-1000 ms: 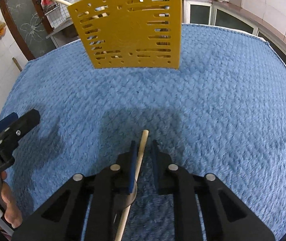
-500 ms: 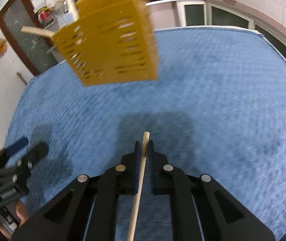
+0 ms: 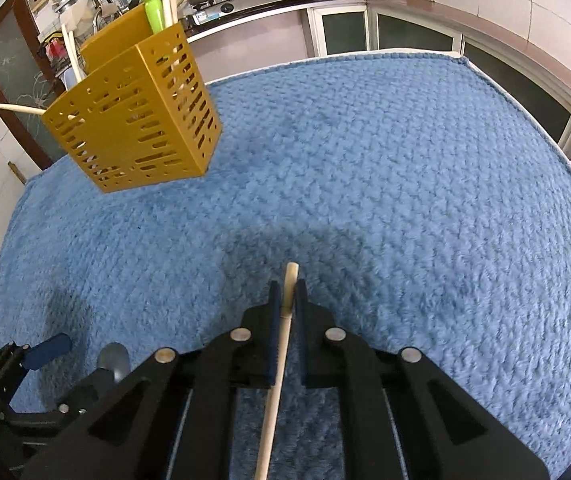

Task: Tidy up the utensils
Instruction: 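Grasp the dark metal spoon with the left tool while the right tool grasps the last chopstick, then lift the metal spoon and the chopstick and carry both over the caddy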

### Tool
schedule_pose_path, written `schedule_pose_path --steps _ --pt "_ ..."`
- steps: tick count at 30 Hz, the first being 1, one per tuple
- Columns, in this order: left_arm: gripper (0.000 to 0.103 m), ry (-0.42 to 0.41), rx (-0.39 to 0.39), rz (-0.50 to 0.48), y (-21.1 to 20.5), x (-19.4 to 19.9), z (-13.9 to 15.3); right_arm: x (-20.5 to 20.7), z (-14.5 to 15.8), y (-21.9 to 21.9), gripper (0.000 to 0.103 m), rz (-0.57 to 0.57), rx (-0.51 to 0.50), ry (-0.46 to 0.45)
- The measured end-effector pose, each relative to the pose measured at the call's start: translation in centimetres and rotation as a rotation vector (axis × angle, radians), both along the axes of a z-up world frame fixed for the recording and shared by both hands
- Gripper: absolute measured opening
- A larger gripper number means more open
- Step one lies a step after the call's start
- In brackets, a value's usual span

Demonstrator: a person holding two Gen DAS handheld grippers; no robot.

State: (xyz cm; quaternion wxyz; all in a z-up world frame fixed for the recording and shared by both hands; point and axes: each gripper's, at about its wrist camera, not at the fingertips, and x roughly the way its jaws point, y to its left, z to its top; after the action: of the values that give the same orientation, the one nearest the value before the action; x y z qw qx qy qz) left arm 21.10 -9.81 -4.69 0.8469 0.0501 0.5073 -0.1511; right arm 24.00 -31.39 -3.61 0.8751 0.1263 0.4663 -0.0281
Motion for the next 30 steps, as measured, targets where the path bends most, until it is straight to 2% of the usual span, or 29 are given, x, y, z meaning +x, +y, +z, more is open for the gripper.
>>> schedule_pose_path --steps 5,7,13,14,16,19,21,23,25,30 --pt "0.065 0.04 0.027 -0.001 -0.8 0.6 -0.4 -0.2 0.2 0.3 0.007 0.005 -0.008 -0.003" --pt "0.049 0.054 0.019 -0.012 -1.0 0.9 -0.2 -0.3 0.2 0.3 0.007 0.013 -0.014 -0.005" --pt "0.045 0.093 0.008 -0.02 -1.2 2.3 -0.2 -0.4 0.3 0.7 0.007 0.025 -0.017 -0.002" --pt "0.041 0.093 0.005 -0.018 -1.2 2.4 -0.1 -0.5 0.4 0.7 0.007 0.026 -0.016 -0.002" --pt "0.027 0.089 0.0 -0.014 -0.9 2.8 0.0 -0.7 0.5 0.6 0.007 0.024 -0.017 -0.006" --pt "0.026 0.122 -0.077 -0.009 0.2 3.7 0.0 -0.9 0.7 0.5 0.007 0.022 -0.015 -0.012" --pt "0.025 0.122 -0.097 -0.005 0.7 3.9 0.0 -1.0 0.7 0.4 0.007 0.022 -0.014 -0.013" --pt "0.005 0.115 -0.113 -0.006 1.0 3.9 0.1 -1.0 0.7 0.5 0.007 0.026 -0.012 -0.015" --pt "0.005 0.11 -0.142 -0.012 1.4 3.9 0.6 -1.2 1.1 0.7 0.007 0.032 -0.014 -0.028" --pt "0.005 0.06 -0.152 -0.028 2.0 3.7 1.9 -1.4 2.0 1.2 0.007 0.043 -0.014 -0.056"
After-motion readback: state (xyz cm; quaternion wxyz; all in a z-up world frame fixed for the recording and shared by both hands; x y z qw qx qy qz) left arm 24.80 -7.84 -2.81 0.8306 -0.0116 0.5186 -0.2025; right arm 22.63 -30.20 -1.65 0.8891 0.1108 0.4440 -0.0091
